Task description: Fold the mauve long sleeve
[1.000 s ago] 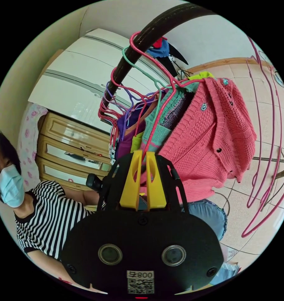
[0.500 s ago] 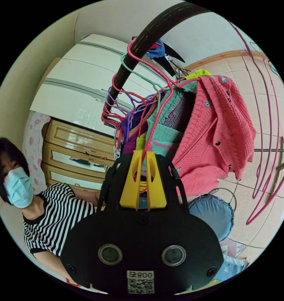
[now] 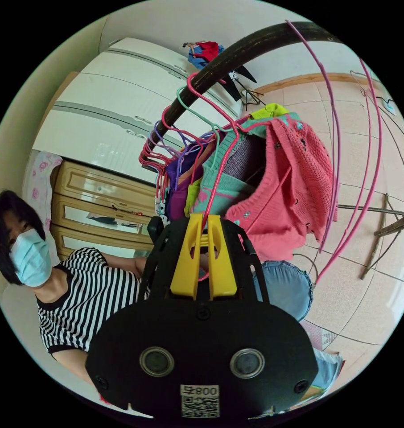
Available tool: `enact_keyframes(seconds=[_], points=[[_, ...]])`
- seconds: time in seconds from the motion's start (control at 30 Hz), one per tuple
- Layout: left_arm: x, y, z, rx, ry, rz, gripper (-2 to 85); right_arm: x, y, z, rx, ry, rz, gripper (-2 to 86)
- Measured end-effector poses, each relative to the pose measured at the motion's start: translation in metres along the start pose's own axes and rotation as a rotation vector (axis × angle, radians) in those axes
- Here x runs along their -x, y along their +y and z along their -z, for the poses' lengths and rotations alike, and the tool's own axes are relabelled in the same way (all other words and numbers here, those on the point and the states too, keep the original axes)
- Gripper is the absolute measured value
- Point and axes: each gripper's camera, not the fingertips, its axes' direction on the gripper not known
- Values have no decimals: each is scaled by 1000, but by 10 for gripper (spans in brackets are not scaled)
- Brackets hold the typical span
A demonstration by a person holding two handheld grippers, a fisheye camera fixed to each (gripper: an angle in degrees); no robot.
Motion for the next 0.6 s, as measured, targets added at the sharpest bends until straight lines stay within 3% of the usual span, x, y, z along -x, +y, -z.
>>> enact_keyframes(seconds=[0.6], points=[[36, -58, 38, 60, 51, -6, 36, 152, 12, 45, 95, 11, 62, 20]])
